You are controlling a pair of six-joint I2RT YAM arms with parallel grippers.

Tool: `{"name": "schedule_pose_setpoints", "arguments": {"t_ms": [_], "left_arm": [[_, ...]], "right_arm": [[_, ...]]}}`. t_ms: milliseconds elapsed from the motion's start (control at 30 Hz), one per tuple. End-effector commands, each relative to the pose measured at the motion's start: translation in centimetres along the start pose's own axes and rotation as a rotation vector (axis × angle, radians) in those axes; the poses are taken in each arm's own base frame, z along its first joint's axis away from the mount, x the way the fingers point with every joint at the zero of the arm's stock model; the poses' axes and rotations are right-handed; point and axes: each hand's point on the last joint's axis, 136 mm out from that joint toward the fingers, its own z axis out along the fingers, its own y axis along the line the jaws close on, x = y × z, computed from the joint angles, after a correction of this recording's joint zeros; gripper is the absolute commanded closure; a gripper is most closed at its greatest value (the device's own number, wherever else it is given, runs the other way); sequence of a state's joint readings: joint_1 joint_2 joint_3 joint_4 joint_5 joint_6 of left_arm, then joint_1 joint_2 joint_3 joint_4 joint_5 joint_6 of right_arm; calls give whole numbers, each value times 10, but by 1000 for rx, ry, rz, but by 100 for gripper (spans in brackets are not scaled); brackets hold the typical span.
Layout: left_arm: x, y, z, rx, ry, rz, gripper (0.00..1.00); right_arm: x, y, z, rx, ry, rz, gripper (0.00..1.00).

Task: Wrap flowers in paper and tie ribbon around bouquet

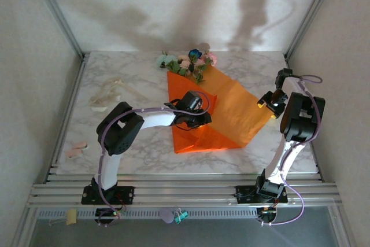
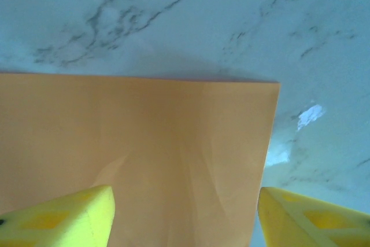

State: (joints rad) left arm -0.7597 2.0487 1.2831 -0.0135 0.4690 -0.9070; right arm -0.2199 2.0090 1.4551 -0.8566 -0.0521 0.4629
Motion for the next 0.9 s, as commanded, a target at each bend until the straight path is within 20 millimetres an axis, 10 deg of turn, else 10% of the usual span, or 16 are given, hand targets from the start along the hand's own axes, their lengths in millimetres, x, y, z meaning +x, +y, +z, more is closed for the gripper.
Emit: {"name": "schedule_pose_setpoints", "arguments": {"t_ms": [0,333,700,867], "left_arm": [[2,3,5,-19,16,17,71],[1,2,4,-15,19,21,72],[9,30,16,-33,28,-4,74],[7,35,19,-43,18,-3,76]], "right_arm": [[-2,-8,6,58,18,-12,34],[-7,9,-1,14,-37,-32,90],[26,131,-174,-326,-298,-241,100],[66,169,-199,-388,-284,-349,100]]}}
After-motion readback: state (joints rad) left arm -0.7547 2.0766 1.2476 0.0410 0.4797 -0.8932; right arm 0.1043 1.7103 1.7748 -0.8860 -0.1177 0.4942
